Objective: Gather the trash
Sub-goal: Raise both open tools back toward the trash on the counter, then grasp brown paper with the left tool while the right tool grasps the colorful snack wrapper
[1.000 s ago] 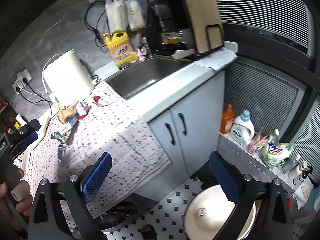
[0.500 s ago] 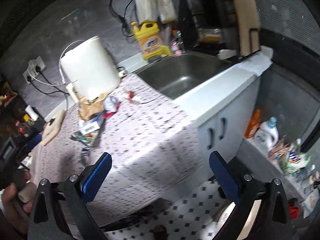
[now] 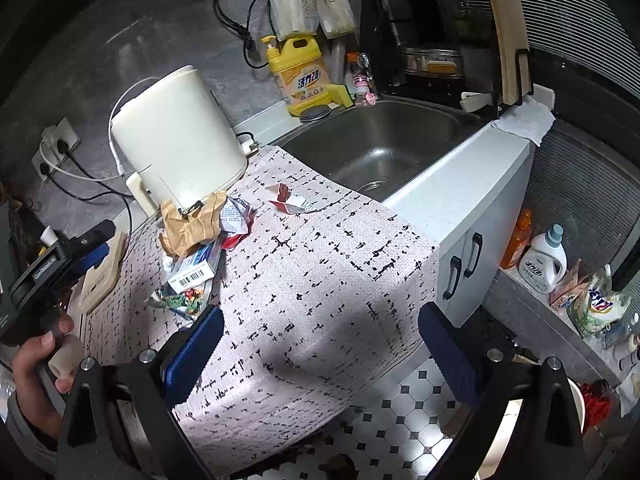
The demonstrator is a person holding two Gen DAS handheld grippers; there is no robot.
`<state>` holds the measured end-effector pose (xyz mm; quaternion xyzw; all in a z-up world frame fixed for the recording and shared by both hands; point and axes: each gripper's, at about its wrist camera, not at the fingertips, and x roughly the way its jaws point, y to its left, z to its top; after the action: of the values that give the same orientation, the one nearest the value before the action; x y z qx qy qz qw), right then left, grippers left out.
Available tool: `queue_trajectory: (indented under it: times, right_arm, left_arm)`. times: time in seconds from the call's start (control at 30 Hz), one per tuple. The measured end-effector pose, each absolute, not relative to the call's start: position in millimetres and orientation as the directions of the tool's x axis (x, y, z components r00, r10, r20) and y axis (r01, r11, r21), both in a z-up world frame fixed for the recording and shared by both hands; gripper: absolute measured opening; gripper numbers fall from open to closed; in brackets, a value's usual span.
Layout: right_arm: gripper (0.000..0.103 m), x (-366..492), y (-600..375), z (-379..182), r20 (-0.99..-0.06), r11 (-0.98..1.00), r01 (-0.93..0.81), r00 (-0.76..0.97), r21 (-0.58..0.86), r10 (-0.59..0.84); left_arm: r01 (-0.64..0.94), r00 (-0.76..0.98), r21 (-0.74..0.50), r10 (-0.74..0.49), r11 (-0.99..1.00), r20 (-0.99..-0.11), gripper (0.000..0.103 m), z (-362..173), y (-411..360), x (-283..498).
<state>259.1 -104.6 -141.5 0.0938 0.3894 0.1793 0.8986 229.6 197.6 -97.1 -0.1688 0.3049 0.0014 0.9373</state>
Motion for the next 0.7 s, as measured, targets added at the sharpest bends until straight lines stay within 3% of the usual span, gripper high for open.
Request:
queue_trajectory:
  times: [0.4,0.5,0.57,0.7]
  right_arm:
    - [0.092,266,-99,-139,-0.680,0.941,-0.128,0.662,0.312,0.315]
    - [0.092,265,-94,-138,-0.685,0.946,-0.129,0.661,0.298,0.306]
    - [0.092,265,-90,-139,-0.692,0.947,-0.133,0.655,0.291,0.304]
    - [0.092,268,-82,-143,-0.706,0.946,-0.144,0.635,0.289,0.313]
  left_arm:
    - [-0.006,0.760,-0.257,-0.163,0.966,-0.629,0.060,-125,216,307]
    - [0.015,0.746,-0.246,-0.175,0.969,-0.643,0.046,-133,215,320]
    - [0.015,0.734,-0.254,-0.183,0.967,-0.654,0.018,-136,216,325]
    - [0.021,0.757,-0.305,-0.215,0.952,-0.617,0.009,-131,222,314]
